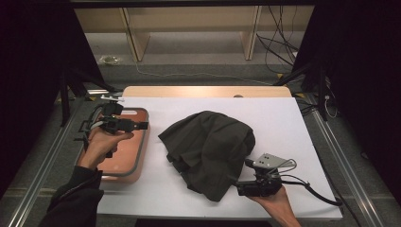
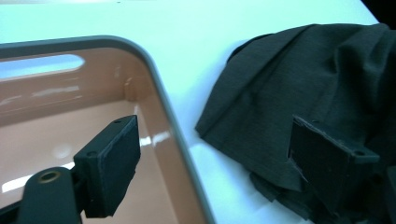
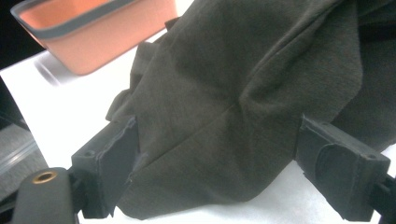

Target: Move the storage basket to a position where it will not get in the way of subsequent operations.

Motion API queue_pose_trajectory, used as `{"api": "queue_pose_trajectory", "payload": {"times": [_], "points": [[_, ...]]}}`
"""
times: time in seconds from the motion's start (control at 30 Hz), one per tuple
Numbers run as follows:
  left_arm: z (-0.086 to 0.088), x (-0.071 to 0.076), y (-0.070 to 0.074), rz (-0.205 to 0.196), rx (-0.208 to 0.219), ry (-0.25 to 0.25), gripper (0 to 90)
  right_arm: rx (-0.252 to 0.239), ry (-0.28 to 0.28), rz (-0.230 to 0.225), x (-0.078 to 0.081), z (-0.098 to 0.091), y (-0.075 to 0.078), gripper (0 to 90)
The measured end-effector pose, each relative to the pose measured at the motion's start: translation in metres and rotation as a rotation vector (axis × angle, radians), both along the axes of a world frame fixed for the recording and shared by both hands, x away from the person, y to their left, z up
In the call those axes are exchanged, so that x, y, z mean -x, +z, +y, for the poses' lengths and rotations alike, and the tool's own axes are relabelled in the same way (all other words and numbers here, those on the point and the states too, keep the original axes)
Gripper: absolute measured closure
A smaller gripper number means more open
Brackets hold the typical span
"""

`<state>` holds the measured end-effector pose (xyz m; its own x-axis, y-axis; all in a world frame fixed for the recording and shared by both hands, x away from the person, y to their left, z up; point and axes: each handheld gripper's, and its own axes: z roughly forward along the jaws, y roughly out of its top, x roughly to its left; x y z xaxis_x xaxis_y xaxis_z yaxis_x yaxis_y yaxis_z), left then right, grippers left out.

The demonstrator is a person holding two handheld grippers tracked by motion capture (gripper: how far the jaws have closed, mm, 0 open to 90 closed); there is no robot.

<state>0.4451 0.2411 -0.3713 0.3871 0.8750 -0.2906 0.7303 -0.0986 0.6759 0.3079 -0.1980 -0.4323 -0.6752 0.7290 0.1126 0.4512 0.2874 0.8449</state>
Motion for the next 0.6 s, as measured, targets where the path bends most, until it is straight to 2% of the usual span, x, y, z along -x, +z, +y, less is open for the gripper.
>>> {"api": "queue_pose_trajectory", "payload": {"times": [0.13, 0.6], "points": [[-0.01, 0.001, -0.002, 0.005, 0.022, -0.035, 16.8, 0.017, 0.019, 0.001, 0.001, 0.007, -0.001, 15.6], [-0.039, 0.004, -0.012, 0.01, -0.007, -0.097, 16.8, 0.018, 0.019, 0.014, 0.0, 0.013, -0.003, 15.7]]}}
